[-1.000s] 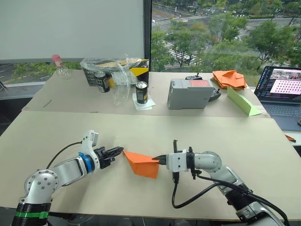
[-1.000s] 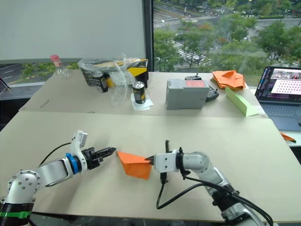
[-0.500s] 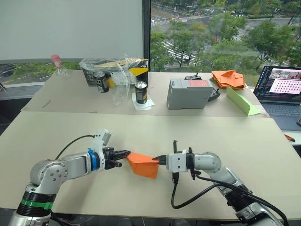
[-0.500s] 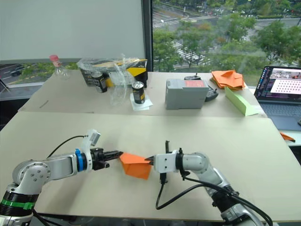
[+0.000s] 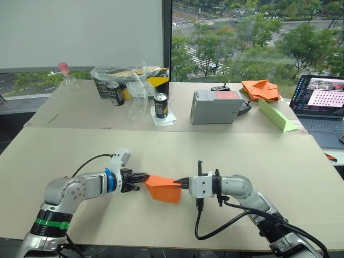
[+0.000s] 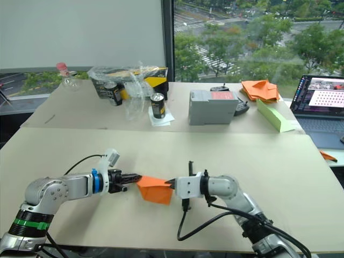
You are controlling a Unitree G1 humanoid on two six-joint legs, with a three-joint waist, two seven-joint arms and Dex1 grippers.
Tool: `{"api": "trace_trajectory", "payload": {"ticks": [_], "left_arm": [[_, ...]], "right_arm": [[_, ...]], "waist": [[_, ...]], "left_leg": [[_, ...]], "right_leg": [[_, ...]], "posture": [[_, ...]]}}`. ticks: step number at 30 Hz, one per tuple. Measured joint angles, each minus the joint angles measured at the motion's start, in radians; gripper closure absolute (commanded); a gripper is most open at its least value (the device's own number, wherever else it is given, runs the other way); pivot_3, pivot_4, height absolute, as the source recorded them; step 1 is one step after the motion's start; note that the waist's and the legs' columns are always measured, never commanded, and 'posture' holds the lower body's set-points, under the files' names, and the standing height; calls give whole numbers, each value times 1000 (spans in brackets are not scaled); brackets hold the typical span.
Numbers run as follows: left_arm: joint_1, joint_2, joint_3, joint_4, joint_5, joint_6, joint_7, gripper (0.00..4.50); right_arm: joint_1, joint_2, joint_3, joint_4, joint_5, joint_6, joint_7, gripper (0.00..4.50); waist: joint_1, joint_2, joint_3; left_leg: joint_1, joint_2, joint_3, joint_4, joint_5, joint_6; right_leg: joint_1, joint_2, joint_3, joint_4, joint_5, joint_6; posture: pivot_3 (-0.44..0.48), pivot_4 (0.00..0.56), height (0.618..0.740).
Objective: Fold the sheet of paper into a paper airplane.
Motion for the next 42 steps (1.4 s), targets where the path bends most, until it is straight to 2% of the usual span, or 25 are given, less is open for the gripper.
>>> {"api": "trace_trajectory", "payload": {"ticks": [9, 13, 17, 27, 36, 42], "left_arm": [[16, -39, -24, -23, 73, -5, -59, 4482], [21, -56, -20, -29, 89, -2, -67, 4500], [20, -61, -18, -30, 102, 0, -75, 4500], [18, -73, -9, -22, 127, 3, -95, 4500], [14, -75, -7, -10, 137, 3, -114, 4500], [1, -76, -10, 11, 141, 8, -131, 4500]], "right_arm": [[9, -12, 11, -4, -29, 2, 4, 4500], [9, -24, 17, -5, -30, 2, 10, 3295], [9, -26, 11, -21, -23, 2, 5, 1893], [91, -87, -27, -134, 23, 21, 23, 1893], [129, -86, -42, -184, 26, 23, 9, 1893], [130, -44, -33, -184, 28, 22, 7, 1893]], "waist": [[1, 0, 0], [4, 0, 0], [4, 0, 0], [4, 0, 0], [4, 0, 0], [4, 0, 0]], "left_leg": [[2, 0, 0, 0, -1, 1], [2, 0, 0, 0, -1, 1], [4, 0, 0, 0, -1, 2], [4, 0, 0, 0, -3, 5], [5, 0, 0, 0, -3, 6], [5, 0, 0, 0, -3, 6]], "right_leg": [[2, 0, 0, 0, 0, 0], [3, 0, 0, 0, 0, 0], [4, 0, 0, 0, 0, 0], [4, 0, 0, 0, 0, 0], [5, 0, 0, 0, 0, 0], [5, 0, 0, 1, 0, 0]], "posture": [[0, 150, 740], [0, 150, 740], [0, 150, 740], [0, 150, 740], [0, 150, 740], [0, 150, 740]]}}
